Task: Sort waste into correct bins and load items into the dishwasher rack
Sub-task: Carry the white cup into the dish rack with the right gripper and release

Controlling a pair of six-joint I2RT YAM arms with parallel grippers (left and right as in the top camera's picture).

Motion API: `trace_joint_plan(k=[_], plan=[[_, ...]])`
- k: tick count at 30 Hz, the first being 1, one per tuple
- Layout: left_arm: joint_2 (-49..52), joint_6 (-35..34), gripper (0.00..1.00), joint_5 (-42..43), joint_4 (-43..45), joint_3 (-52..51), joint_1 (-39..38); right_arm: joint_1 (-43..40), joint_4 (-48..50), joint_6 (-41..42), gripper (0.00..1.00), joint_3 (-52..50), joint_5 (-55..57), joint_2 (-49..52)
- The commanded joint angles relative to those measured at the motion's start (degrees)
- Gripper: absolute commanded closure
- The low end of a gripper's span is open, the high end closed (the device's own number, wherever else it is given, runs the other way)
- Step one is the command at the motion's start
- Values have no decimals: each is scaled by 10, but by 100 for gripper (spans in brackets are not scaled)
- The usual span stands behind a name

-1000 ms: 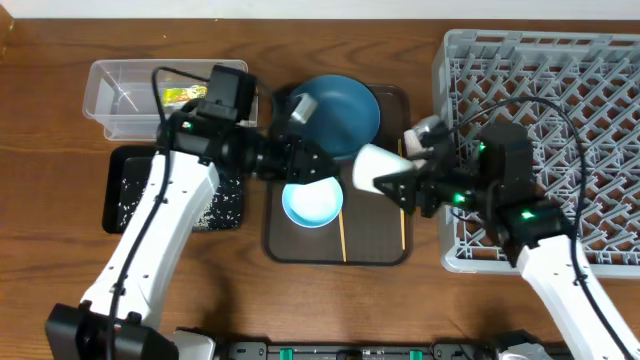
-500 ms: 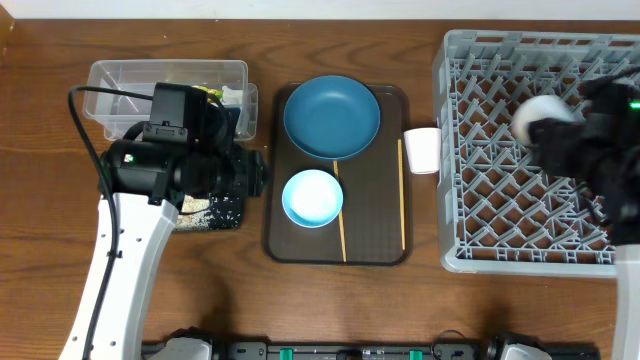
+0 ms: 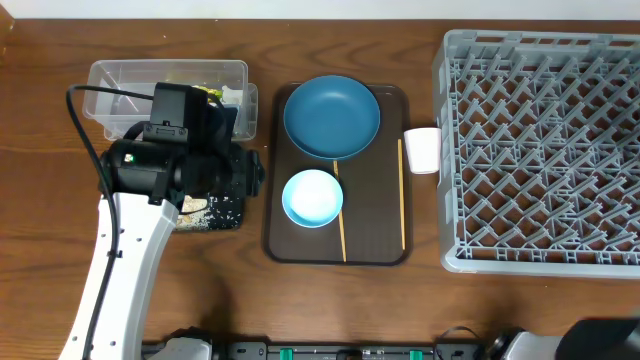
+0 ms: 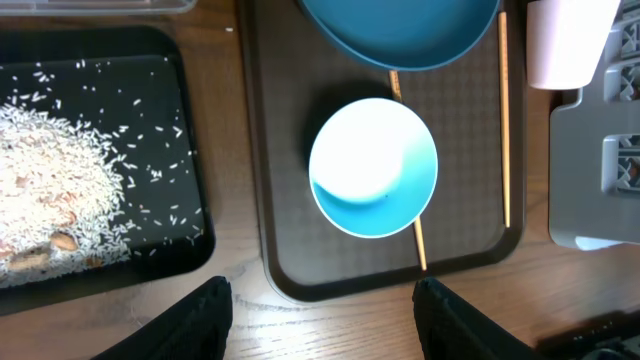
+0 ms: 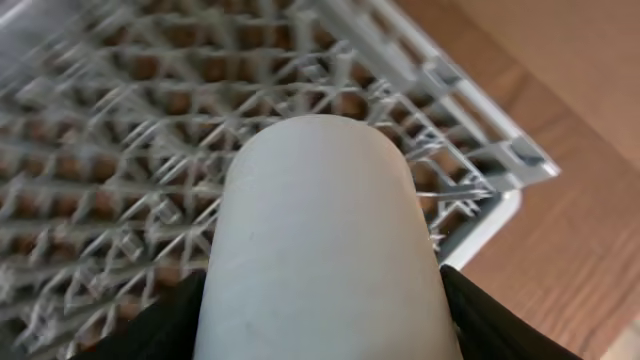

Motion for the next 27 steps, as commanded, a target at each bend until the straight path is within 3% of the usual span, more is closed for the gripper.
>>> trace_joint_plan(k=[1, 15, 27], plan=[[0, 7, 39, -7, -2, 6, 2, -29, -19, 31, 62, 47, 12, 49], [0, 7, 39, -7, -2, 6, 2, -87, -38, 46, 62, 56, 3, 203], [0, 7, 39, -7, -3, 6, 2, -92, -39, 46, 60, 55, 3, 272]])
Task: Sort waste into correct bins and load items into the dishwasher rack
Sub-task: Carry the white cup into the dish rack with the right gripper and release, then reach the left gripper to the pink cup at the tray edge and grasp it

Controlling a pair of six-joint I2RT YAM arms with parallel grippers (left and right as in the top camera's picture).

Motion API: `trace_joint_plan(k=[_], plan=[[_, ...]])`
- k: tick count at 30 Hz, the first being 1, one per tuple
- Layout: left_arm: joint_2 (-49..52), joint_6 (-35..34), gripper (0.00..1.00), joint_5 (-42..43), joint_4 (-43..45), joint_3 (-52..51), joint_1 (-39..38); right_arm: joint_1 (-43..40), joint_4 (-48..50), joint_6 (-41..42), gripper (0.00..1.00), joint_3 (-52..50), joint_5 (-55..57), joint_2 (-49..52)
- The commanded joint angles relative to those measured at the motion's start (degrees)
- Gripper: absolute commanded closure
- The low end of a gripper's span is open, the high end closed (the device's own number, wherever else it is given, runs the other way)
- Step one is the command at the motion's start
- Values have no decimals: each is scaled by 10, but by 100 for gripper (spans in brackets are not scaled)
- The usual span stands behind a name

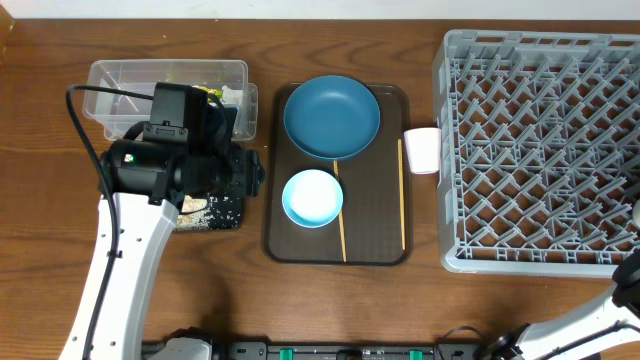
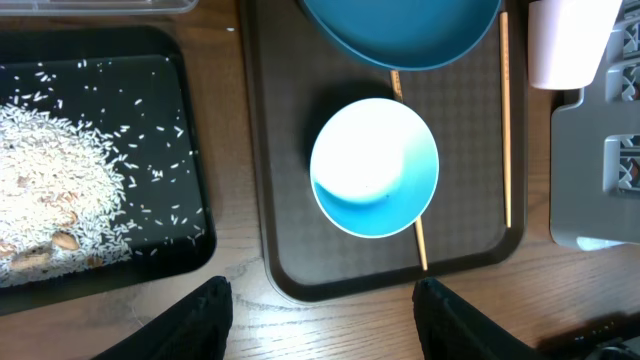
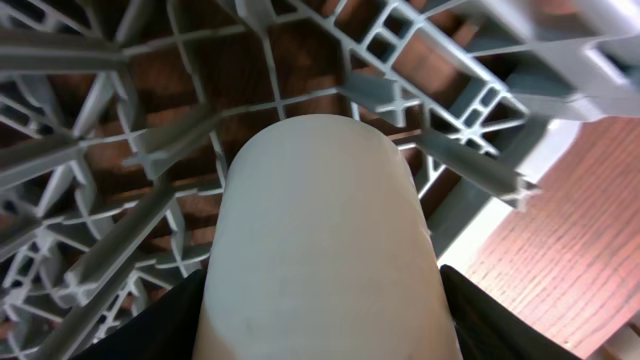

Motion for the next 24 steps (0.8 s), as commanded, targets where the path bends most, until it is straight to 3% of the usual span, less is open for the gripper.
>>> trace_joint_plan(k=[1, 9, 14, 19, 20, 24], plan=[[0, 7, 39, -5, -3, 6, 2, -3, -2, 10, 58, 8, 0, 17], [0, 7, 39, -5, -4, 6, 2, -3, 4, 10, 24, 8, -16, 21], [0, 7, 39, -5, -4, 6, 2, -2, 4, 10, 10, 9, -51, 16], [0, 7, 37, -5, -3, 6, 2, -2, 5, 11, 9, 15, -71, -15], [0, 7, 32, -5, -3, 6, 2, -1, 6, 11, 9, 18, -83, -24], [0, 7, 29, -5, -3, 6, 2, 4, 12, 10, 13, 24, -157, -80]])
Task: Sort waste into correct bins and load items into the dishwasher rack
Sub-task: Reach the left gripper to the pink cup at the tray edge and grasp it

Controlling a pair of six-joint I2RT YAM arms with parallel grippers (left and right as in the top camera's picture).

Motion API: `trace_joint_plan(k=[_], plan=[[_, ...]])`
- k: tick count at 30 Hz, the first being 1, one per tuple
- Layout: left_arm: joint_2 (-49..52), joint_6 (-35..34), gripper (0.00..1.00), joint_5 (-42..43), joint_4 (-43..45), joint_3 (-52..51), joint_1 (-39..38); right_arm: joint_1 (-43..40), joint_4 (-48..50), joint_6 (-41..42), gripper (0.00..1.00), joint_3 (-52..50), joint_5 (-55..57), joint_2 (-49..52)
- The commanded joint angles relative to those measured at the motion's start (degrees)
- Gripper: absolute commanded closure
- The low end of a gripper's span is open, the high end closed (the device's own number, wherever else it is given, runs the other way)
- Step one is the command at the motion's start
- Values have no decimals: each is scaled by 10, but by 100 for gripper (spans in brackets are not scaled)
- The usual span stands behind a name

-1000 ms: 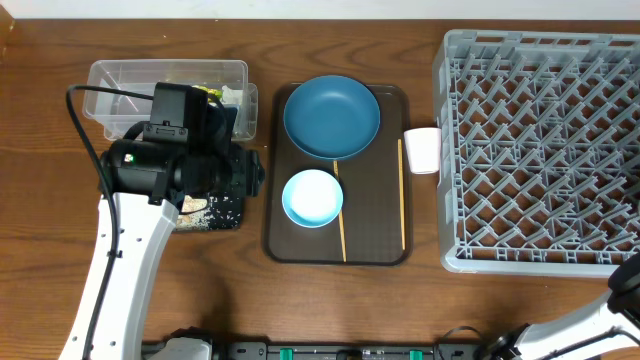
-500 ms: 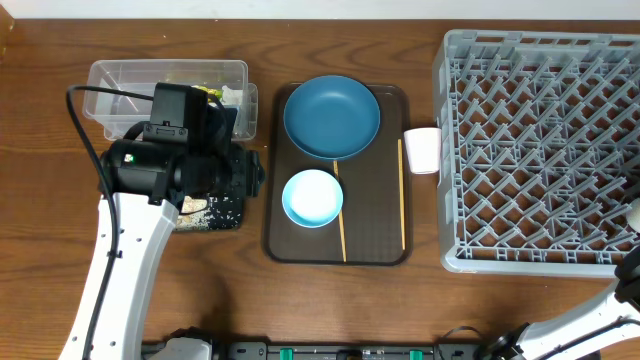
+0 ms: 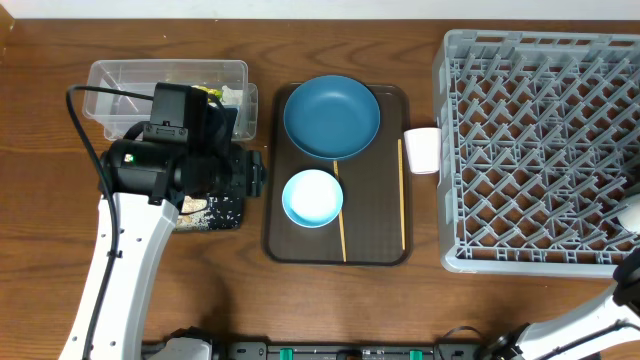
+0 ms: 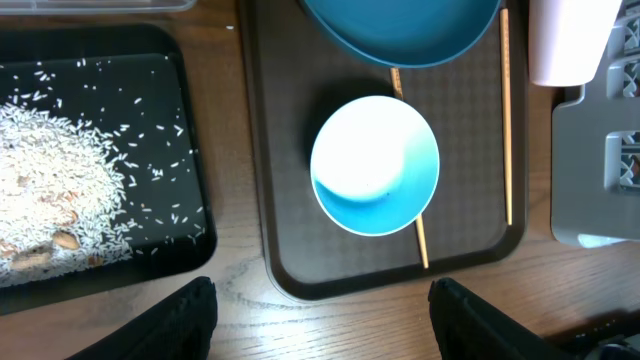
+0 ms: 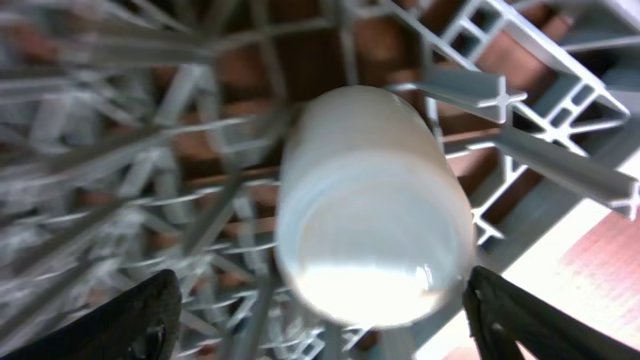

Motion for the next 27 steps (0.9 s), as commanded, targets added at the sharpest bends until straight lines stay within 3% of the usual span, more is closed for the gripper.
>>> trace_joint_plan(k=[1, 9, 16, 27], plan=[[0, 5, 28, -5, 1, 6, 2, 9, 8, 3, 13, 23, -76, -81], [0, 5, 28, -5, 12, 6, 2, 103, 33, -24, 13, 23, -103, -185], [6, 27, 24, 40, 79, 16, 2, 186, -49, -23, 11, 23, -24, -218], [227, 34, 24, 69, 139, 257, -87, 189, -150, -24, 8, 23, -3, -218]])
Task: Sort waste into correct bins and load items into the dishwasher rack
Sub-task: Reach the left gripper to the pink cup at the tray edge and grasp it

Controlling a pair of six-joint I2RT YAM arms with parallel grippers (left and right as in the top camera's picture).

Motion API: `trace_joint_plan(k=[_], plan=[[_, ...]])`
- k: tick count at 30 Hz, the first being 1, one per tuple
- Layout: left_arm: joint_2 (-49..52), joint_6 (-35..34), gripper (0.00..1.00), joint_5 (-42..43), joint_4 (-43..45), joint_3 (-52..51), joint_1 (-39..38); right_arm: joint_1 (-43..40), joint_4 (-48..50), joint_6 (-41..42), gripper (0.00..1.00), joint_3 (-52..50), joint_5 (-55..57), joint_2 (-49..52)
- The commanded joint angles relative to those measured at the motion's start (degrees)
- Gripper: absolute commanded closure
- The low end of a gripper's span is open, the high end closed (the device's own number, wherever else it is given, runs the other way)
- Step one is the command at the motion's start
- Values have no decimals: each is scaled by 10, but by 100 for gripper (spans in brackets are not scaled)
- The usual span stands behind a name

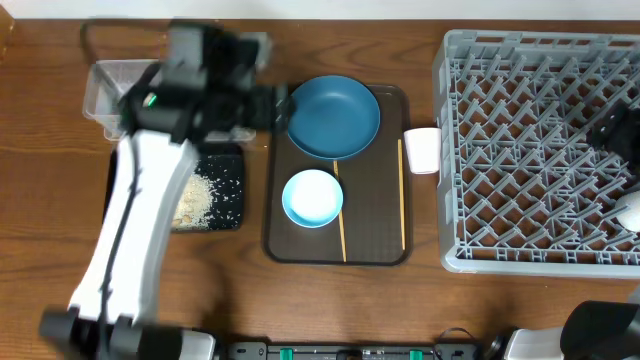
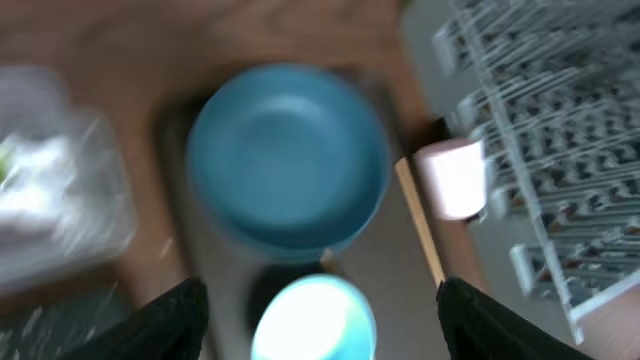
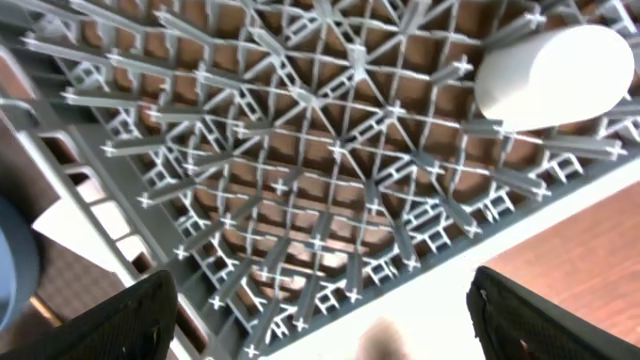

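Observation:
A white cup (image 3: 555, 75) lies on its side in the grey dishwasher rack (image 1: 540, 150), at its front right edge (image 1: 630, 212). My right gripper (image 1: 615, 130) hangs open above the rack, clear of the cup, and its wrist view (image 3: 320, 330) looks down on the rack's grid. My left gripper (image 1: 265, 105) is open and empty at the left rim of the blue plate (image 1: 332, 117). The blurred left wrist view shows the plate (image 2: 290, 160), the small blue bowl (image 2: 315, 320) and a second white cup (image 2: 455, 178).
The brown tray (image 1: 375, 240) carries the plate, the small bowl (image 1: 313, 197) and two chopsticks (image 1: 402, 195). The second cup (image 1: 422, 150) stands between tray and rack. A black tray of rice (image 1: 225, 200) and a clear bin (image 1: 100, 100) sit at the left.
My right gripper has risen off the cup, which stays lying in the rack. My left arm has swung from over the black tray to the back, at the blue plate's left rim.
My right gripper held the white cup over the rack's corner, then low among the rack's ribs. Then it stood open with the cup lying in the rack, and now it is above it. My left gripper stayed open by the small bowl until its move towards the plate.

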Motion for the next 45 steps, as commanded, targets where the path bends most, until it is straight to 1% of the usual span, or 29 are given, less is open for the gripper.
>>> trace_joint_plan(k=[1, 5, 6, 12, 14, 20, 27, 31, 34, 39, 45], plan=[[72, 29, 24, 31, 29, 61, -44, 3, -8, -6, 8, 3, 11, -3], [132, 38, 21, 69, 126, 73, -85, 3, -13, -6, 7, 3, 12, -3], [143, 39, 19, 82, 147, 73, -92, 3, -13, -6, 7, 3, 12, -3], [218, 40, 18, 194, 286, 73, -123, 3, -18, -6, 7, 3, 11, -3], [242, 40, 18, 200, 313, 73, -131, 3, -19, -6, 7, 3, 11, -3], [302, 40, 18, 202, 354, 73, -142, 3, -23, -6, 7, 3, 11, -3], [349, 40, 18, 201, 423, 73, -154, 3, -26, -6, 7, 3, 11, -3], [365, 40, 18, 186, 442, 73, -165, 3, -27, -6, 7, 3, 11, -3], [372, 40, 19, 187, 440, 73, -174, 3, -27, -6, 6, 3, 11, -3], [378, 40, 19, 189, 412, 71, -190, 3, -26, -6, 6, 3, 11, -3], [387, 40, 19, 193, 340, 71, -200, 3, -26, -6, 6, 3, 11, -3]])
